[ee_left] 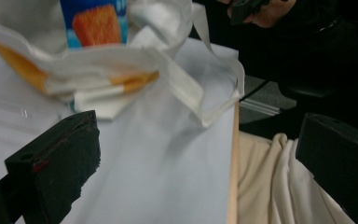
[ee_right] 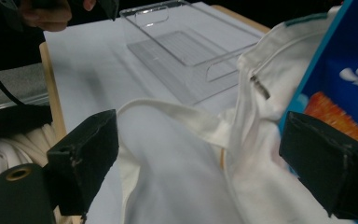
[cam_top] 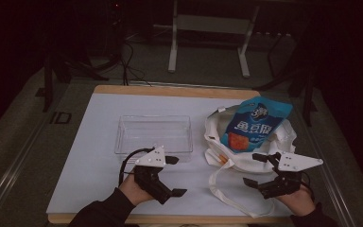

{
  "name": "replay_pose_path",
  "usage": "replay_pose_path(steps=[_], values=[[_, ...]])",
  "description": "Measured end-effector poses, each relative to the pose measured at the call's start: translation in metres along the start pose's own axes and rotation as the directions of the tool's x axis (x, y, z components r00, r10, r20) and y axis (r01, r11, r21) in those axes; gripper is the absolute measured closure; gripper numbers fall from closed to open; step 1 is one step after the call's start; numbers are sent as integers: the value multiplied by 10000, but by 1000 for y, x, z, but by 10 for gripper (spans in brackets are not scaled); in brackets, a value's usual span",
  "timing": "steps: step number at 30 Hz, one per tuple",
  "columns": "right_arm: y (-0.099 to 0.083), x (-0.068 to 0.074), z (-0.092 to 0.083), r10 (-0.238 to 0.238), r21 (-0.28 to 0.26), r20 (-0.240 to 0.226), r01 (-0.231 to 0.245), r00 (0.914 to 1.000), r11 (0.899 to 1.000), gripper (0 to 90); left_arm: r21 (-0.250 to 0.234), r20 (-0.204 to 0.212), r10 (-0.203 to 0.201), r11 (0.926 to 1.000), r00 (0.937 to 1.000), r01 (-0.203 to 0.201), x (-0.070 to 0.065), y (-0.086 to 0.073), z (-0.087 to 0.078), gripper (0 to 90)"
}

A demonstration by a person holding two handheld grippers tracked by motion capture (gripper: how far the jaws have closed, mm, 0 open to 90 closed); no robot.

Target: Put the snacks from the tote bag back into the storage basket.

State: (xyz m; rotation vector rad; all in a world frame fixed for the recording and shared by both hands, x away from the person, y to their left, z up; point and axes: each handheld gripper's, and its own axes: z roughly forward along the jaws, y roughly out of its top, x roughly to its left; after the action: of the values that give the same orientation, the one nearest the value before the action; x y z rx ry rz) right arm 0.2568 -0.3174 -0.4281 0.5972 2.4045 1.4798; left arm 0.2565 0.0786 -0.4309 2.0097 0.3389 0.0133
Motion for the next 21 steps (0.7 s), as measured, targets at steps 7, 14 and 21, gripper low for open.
replay_pose_path(steps=[7, 14, 21], values=[[10, -8, -11, -140, -247, 147, 144, 9998, 9996, 119, -187, 180, 336, 9993, 9993, -333, 9, 20, 11, 3], [18, -19, -21, -189, -474, 297, 203, 9994, 9987, 120, -507, 191, 435, 9978, 9989, -425, 21, 36, 19, 2], [25, -34, -33, -284, -741, 549, 324, 9981, 9967, 135, -845, 205, 604, 9947, 9980, -584, 37, 56, 32, 3]])
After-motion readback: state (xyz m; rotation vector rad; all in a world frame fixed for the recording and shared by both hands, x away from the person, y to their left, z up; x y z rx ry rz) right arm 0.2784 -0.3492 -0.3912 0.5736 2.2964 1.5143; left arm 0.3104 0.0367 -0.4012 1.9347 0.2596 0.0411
